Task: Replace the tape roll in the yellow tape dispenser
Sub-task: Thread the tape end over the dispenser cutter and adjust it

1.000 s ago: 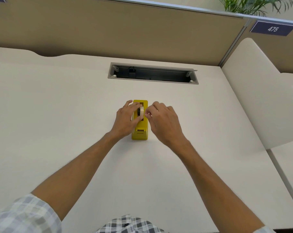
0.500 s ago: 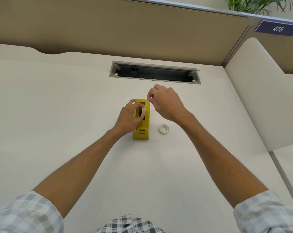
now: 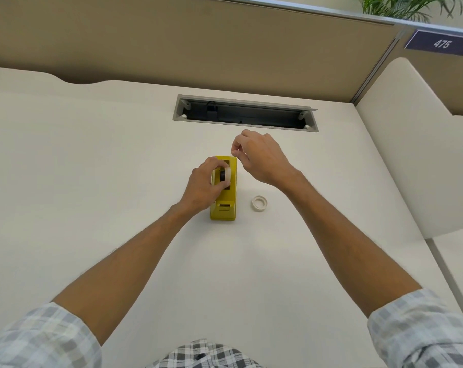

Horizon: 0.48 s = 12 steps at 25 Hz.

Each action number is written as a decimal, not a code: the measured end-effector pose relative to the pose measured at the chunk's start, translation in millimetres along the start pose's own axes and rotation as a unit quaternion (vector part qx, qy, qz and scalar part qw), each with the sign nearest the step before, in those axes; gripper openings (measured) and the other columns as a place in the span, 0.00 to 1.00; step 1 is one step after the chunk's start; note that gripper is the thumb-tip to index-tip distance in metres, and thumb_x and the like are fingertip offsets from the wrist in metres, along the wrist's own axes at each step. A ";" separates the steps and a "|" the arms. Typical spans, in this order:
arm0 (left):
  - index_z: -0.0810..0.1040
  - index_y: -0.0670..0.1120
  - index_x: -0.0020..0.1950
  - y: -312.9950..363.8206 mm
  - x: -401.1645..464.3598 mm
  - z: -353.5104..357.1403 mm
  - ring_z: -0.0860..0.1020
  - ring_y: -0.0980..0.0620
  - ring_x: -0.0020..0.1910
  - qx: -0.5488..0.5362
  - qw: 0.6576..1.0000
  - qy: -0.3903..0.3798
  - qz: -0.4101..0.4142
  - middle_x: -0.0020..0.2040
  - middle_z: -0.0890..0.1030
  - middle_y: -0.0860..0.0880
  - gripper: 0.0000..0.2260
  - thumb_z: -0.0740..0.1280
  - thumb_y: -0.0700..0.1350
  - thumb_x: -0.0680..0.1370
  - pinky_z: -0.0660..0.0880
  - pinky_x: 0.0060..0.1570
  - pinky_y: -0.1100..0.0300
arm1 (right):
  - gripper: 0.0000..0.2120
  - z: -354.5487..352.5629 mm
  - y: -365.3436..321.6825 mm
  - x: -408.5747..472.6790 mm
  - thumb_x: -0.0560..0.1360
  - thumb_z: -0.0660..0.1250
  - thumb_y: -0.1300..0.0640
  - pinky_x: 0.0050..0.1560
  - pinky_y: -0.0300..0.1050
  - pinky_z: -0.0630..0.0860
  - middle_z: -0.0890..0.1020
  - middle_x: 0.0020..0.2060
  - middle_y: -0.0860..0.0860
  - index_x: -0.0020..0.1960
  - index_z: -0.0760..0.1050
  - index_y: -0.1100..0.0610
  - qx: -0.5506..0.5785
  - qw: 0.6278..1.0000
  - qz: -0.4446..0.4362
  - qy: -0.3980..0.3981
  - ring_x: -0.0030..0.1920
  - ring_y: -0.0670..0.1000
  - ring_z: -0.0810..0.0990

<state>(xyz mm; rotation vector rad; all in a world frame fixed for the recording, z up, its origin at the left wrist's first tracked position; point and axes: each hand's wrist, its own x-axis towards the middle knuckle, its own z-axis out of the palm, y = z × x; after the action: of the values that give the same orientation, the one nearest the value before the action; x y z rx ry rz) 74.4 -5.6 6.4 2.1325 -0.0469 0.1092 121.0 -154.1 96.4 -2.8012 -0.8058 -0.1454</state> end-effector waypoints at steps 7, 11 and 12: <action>0.77 0.47 0.64 0.2 4.0 0.5 0.64 0.49 0.73 0.054 0.998 -0.014 0.004 0.69 0.73 0.48 0.20 0.74 0.43 0.73 0.64 0.65 0.56 | 0.09 3.7 1.1 1.9 0.80 0.62 0.55 0.52 0.44 0.72 0.81 0.52 0.53 0.54 0.78 0.57 -0.006 1.000 -0.003 -0.005 0.49 0.50 0.77; 0.78 0.49 0.63 0.8 0.7 -0.8 0.63 0.51 0.73 0.011 1.000 -0.011 -0.014 0.70 0.73 0.50 0.18 0.73 0.45 0.74 0.67 0.64 0.52 | 0.09 4.3 2.1 2.8 0.80 0.62 0.55 0.52 0.44 0.72 0.81 0.52 0.53 0.55 0.78 0.57 -0.007 1.000 -0.004 -0.009 0.49 0.50 0.77; 0.79 0.49 0.62 0.9 0.7 -1.5 0.65 0.51 0.72 -0.008 1.000 -0.009 -0.017 0.69 0.73 0.50 0.16 0.72 0.46 0.74 0.68 0.63 0.53 | 0.09 4.8 1.8 3.0 0.80 0.62 0.55 0.52 0.44 0.72 0.81 0.52 0.53 0.55 0.78 0.57 -0.006 1.000 -0.004 -0.010 0.49 0.50 0.77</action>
<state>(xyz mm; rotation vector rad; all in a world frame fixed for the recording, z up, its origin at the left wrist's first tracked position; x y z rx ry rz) 74.9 -4.9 8.0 2.1178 -0.0215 0.0679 124.7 -152.9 91.9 -2.8154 -0.8246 -0.1238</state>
